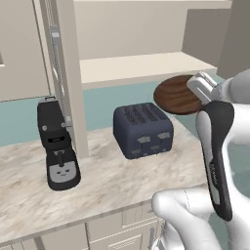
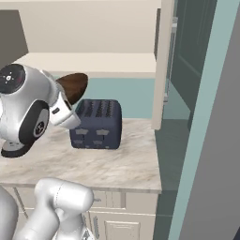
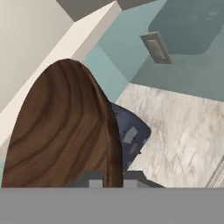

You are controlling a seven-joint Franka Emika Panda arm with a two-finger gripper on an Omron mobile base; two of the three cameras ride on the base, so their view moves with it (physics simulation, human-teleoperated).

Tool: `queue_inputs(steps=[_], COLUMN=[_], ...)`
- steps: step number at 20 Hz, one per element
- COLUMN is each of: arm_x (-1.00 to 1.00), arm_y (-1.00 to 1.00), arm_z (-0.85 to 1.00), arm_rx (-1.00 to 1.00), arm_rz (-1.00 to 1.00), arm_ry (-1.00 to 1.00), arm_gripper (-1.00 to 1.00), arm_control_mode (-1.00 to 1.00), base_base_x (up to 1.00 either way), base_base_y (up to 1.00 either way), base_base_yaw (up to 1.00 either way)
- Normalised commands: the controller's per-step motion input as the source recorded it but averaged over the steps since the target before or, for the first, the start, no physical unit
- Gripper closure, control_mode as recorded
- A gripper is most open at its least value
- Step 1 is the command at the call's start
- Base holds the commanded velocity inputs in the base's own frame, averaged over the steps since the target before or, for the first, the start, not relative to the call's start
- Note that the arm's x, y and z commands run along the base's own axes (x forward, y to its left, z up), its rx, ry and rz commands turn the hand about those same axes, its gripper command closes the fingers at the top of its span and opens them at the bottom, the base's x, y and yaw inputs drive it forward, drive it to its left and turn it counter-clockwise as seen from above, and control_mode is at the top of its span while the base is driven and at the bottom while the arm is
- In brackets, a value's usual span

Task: Take the smaller bowl and place it next to the appetizer plate on the dining counter , and place the larger bowl next to the plate with cooked food.

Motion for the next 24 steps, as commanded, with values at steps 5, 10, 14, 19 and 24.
queue_inputs(steps=[5, 10, 14, 19, 24], arm_x=[0.0, 0.0, 0.0, 0.0, 0.0], arm_y=[0.0, 0.0, 0.0, 0.0, 0.0], arm_z=[0.0, 0.0, 0.0, 0.0, 0.0], arm_rx=[0.0, 0.0, 0.0, 0.0, 0.0], arm_rz=[0.0, 0.0, 0.0, 0.0, 0.0], arm_ry=[0.0, 0.0, 0.0, 0.0, 0.0], arm_gripper=[1.0, 1.0, 1.0, 1.0, 1.0], arm_control_mode=[1.0, 1.0, 1.0, 1.0, 1.0], base_base_x=[-0.99, -1.0, -0.99, -0.71, -0.45], base_base_y=[-0.15, 0.0, 0.13, 0.67, 1.0], base_base_yaw=[0.0, 0.02, 0.12, 0.27, 0.41])
